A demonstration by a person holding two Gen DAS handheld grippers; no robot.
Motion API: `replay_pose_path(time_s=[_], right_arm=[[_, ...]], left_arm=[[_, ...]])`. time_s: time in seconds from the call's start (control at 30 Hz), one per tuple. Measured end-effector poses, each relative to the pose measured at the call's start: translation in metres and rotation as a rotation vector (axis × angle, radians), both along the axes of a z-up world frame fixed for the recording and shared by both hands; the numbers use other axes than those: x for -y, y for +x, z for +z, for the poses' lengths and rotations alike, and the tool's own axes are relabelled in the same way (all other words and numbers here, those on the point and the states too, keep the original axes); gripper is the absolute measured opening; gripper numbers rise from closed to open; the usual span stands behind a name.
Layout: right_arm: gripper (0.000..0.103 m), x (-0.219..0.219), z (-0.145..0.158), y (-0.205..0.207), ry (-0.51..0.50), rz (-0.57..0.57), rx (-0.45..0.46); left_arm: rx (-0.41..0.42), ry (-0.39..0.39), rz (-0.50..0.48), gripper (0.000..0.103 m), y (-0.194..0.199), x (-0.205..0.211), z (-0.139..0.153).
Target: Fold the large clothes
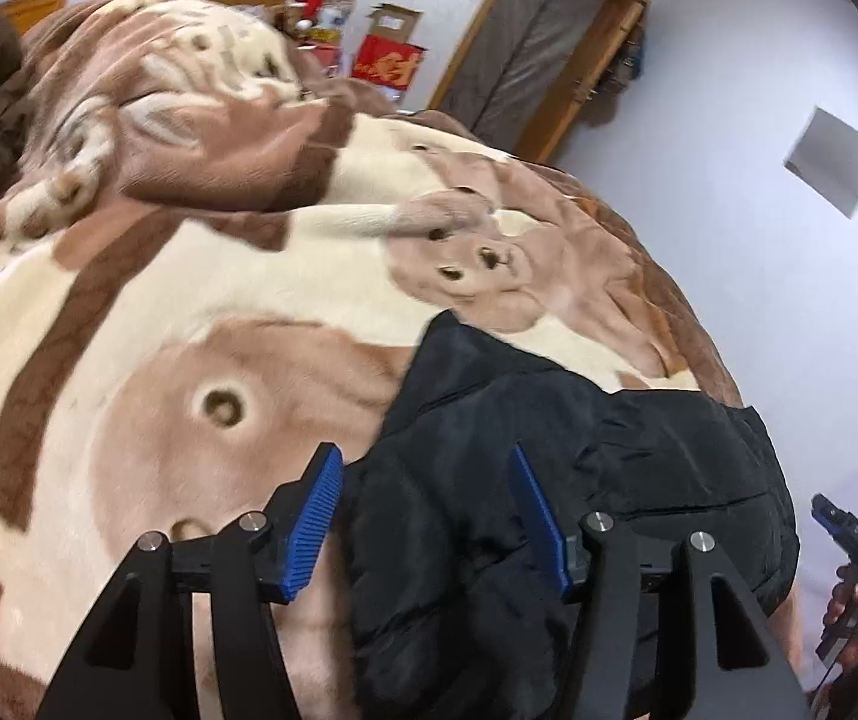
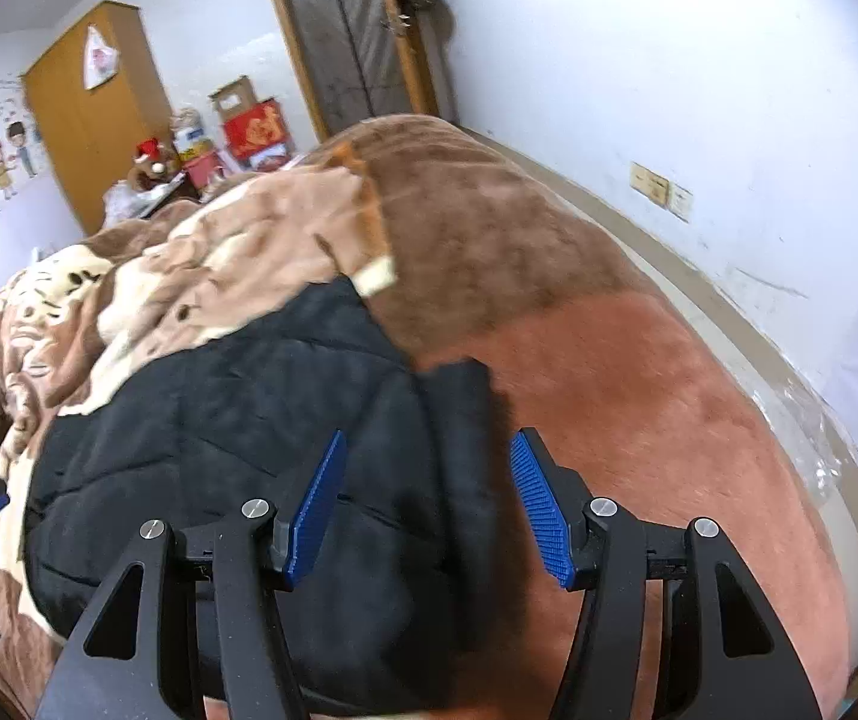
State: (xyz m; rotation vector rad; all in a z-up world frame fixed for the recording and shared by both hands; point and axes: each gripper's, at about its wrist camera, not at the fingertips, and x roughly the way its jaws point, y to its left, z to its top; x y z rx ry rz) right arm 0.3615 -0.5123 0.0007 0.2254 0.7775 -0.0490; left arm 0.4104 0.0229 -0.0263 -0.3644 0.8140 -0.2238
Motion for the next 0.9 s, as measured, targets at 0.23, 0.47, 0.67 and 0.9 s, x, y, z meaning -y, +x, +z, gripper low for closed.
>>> replay_pose_path(time_s=[0.23, 0.47, 0.67, 0.9], right_arm=[[0.058, -0.024, -0.051, 0.031, -0.071, 0.037, -0.097], [0.058, -0.021, -0.035, 0.011, -0.055, 0.009, -0.078], [0.058, -0.056, -0.003, -0.043, -0.06, 0.005, -0.039], [0.058, -0.122, 0.022, -0.125, -0.107, 0.046, -0.014]], left_arm=[[-0.07, 0.086, -0.055, 0.06, 0.024, 0.039, -0.048], [-0.057, 0.098, -0.052, 0.06, 0.012, 0.035, -0.035], [0.011, 0.151, -0.062, 0.06, -0.049, 0.037, 0.006], [0.055, 0.223, -0.119, 0.062, -0.146, 0.054, 0.04]])
